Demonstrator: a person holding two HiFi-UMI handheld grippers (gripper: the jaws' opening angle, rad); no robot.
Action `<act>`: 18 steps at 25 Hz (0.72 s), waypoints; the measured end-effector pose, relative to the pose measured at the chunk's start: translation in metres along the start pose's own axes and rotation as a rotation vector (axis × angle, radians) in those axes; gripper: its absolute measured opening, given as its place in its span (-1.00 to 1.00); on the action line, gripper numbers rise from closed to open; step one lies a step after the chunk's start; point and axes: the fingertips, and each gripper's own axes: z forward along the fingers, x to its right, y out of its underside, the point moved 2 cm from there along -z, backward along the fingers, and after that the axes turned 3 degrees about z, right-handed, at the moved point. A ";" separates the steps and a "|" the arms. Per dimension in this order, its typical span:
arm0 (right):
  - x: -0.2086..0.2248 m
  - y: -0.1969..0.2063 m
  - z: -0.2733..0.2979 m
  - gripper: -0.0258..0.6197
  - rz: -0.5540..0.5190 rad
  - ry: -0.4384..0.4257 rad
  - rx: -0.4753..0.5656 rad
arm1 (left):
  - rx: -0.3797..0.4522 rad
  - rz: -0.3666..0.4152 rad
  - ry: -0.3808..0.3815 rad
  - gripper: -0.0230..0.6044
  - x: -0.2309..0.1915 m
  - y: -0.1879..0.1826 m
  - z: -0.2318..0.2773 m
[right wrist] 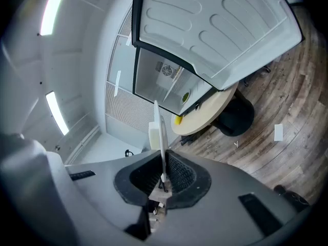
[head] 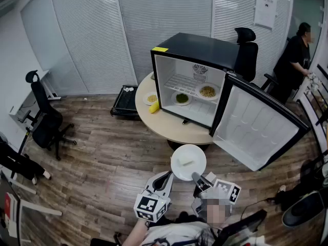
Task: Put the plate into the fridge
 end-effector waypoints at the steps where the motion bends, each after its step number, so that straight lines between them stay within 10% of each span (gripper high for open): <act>1: 0.001 -0.002 0.000 -0.84 -0.001 -0.002 0.001 | 0.001 0.003 0.002 -0.88 0.001 0.000 0.002; 18: 0.017 -0.022 -0.005 -0.84 0.017 -0.030 -0.036 | 0.000 0.013 -0.042 -0.88 0.016 0.000 0.021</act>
